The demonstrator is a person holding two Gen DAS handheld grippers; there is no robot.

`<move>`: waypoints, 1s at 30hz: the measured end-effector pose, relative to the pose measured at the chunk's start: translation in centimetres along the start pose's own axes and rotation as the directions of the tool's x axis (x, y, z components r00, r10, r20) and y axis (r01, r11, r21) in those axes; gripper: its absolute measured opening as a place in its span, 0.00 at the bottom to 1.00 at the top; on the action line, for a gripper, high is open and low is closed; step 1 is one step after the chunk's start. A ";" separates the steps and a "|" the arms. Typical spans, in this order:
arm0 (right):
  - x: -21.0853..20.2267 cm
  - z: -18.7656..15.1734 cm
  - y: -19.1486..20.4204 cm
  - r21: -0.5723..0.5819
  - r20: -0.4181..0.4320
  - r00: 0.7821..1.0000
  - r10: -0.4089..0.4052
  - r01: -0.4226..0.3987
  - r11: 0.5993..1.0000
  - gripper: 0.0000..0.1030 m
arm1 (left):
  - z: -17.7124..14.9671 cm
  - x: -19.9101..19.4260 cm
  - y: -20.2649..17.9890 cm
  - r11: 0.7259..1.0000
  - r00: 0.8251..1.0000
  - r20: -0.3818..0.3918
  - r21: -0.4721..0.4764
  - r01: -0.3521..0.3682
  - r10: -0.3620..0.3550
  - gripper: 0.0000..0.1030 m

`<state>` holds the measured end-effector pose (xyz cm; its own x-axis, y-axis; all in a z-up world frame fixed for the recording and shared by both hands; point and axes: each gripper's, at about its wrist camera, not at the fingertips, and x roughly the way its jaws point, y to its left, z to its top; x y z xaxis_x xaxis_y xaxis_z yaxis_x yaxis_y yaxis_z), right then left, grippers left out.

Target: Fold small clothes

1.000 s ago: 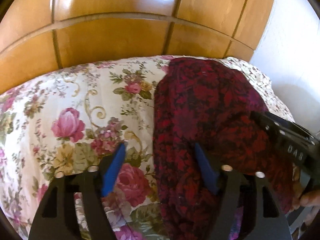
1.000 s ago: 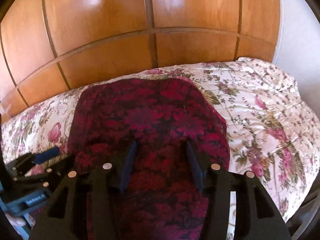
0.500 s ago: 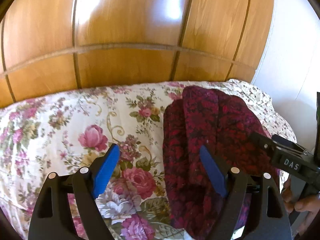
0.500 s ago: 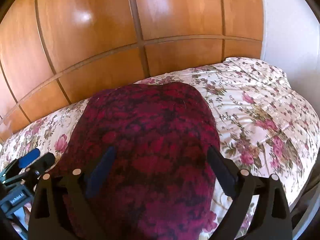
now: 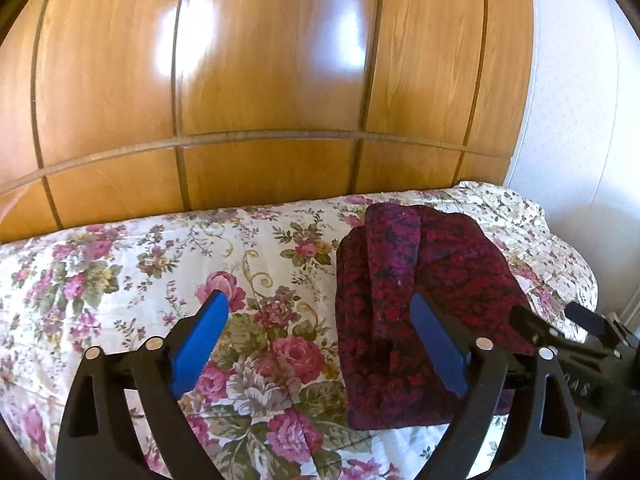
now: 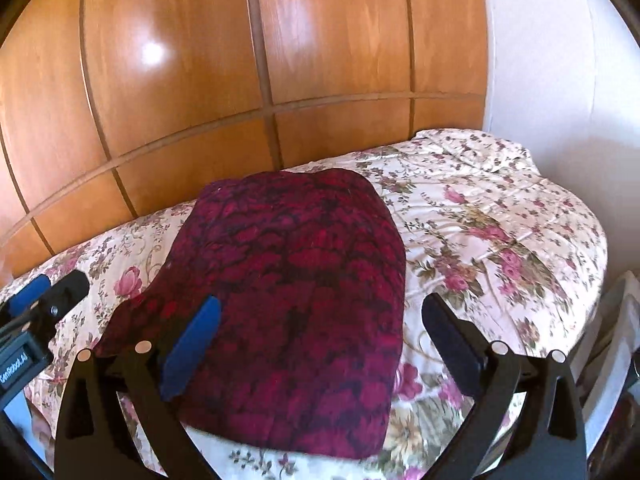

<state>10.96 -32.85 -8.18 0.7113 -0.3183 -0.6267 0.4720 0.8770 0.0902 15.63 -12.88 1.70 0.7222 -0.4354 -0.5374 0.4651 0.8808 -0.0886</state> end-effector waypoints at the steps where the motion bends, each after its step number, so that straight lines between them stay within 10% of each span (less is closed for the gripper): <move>1: -0.4 -0.3 0.1 0.003 0.001 1.000 -0.008 0.008 1.000 0.98 | -0.2 -0.4 0.0 1.000 1.000 0.005 0.001 -0.004 0.004 0.90; 30: -5.4 -4.3 1.7 0.008 0.060 0.994 -0.095 0.095 0.995 0.98 | -3.0 -5.3 0.3 0.998 0.998 0.032 -0.011 -0.057 0.058 0.96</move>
<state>5.65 -28.10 -7.99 0.6930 -0.4215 -0.5848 0.5416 0.8399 0.0365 10.37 -9.77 1.99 0.7639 -0.3897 -0.5143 0.4172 0.9063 -0.0669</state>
